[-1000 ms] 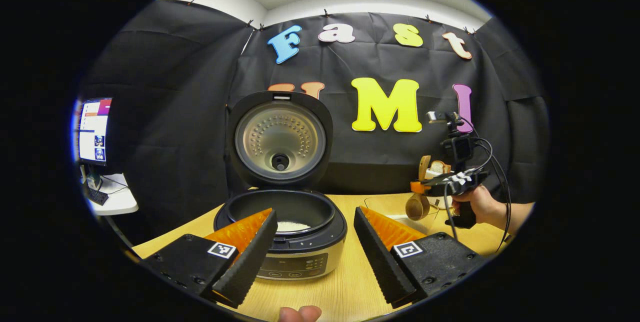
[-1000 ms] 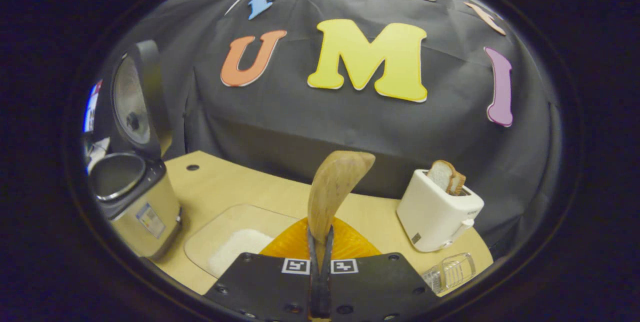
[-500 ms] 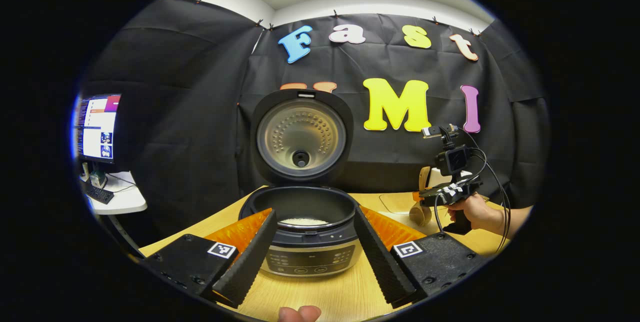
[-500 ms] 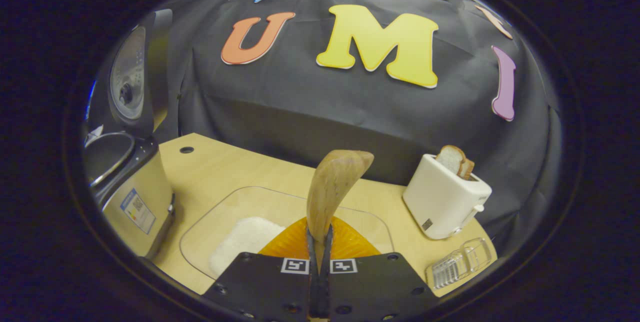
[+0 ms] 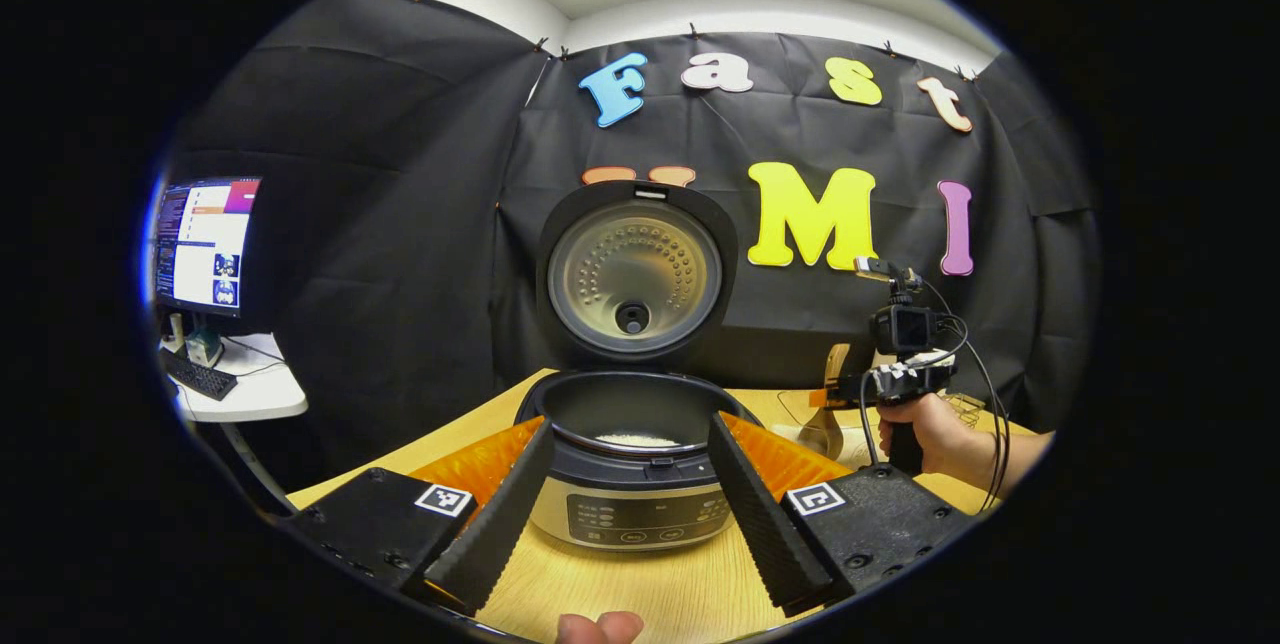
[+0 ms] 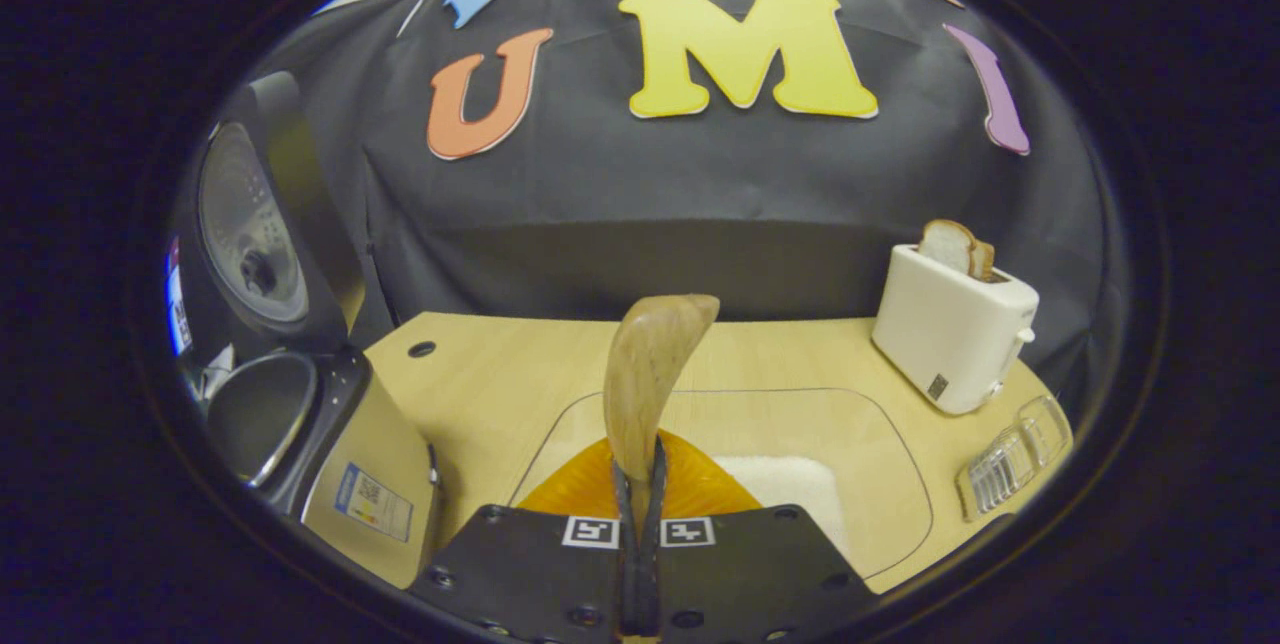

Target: Close the left gripper, press the button to open the rice cooker; take a wooden spoon from the chopstick holder with the right hand, scoop a spoonful of rice and pour it into the rice cooker, then put the wooden spoon back into the chopstick holder.

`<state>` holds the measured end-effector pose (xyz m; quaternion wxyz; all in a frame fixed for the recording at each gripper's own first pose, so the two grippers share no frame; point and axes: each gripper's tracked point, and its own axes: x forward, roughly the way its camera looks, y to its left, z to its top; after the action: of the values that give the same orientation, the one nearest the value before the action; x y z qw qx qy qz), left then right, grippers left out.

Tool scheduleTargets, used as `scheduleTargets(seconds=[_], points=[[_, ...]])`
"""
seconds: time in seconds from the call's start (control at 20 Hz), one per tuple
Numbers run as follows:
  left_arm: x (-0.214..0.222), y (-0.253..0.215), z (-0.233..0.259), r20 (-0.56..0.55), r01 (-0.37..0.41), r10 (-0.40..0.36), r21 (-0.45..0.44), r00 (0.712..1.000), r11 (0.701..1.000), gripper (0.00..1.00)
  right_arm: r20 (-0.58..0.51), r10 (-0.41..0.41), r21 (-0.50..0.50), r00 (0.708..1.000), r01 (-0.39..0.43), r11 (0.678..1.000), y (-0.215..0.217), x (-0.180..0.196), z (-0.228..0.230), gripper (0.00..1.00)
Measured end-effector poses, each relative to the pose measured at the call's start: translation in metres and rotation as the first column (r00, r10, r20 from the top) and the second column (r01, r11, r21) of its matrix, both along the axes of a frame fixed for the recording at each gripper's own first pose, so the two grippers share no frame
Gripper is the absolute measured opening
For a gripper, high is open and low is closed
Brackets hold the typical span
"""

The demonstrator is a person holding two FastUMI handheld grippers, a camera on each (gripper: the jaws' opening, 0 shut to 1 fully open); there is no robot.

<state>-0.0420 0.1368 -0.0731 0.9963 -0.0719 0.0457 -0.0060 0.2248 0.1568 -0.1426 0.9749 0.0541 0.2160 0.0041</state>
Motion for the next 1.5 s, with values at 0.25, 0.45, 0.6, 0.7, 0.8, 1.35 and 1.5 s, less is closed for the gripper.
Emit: scheduleTargets(seconds=[0.25, 0.45, 0.6, 0.7, 0.8, 1.35, 1.5], points=[[-0.003, 0.0, 0.005, 0.008, 0.0, 0.0, -0.02, 1.0, 1.0, 0.98, -0.019, -0.016, 0.215, 1.0, 0.019, 0.976, 0.001, 0.002, 0.01, 0.0], [-0.008, 0.001, 0.015, 0.024, -0.003, 0.003, -0.018, 1.0, 1.0, 0.98, -0.022, -0.043, 0.394, 0.999, 0.048, 0.918, -0.007, 0.0, 0.009, 0.0], [-0.009, -0.002, 0.021, 0.042, 0.007, -0.005, -0.038, 0.999, 0.999, 0.98, -0.025, -0.064, 0.483, 0.998, 0.068, 0.873, -0.015, -0.001, 0.012, 0.0], [-0.009, -0.005, 0.019, 0.038, 0.016, -0.015, -0.034, 0.999, 0.999, 0.98, -0.014, -0.077, 0.543, 0.997, 0.073, 0.836, -0.024, -0.002, 0.019, 0.0], [-0.008, -0.008, 0.017, 0.033, 0.022, -0.021, -0.027, 0.999, 0.999, 0.98, 0.0, -0.097, 0.575, 0.995, 0.08, 0.814, -0.037, -0.004, 0.025, 0.0], [-0.006, -0.006, 0.018, 0.032, -0.007, 0.008, -0.017, 0.999, 1.0, 0.98, 0.011, -0.206, 0.781, 0.978, 0.12, 0.613, -0.099, -0.012, 0.047, 0.0], [-0.007, -0.001, 0.017, 0.028, -0.018, 0.019, -0.028, 0.999, 0.999, 0.98, 0.025, -0.221, 0.812, 0.975, 0.109, 0.573, -0.103, -0.015, 0.061, 0.0]])
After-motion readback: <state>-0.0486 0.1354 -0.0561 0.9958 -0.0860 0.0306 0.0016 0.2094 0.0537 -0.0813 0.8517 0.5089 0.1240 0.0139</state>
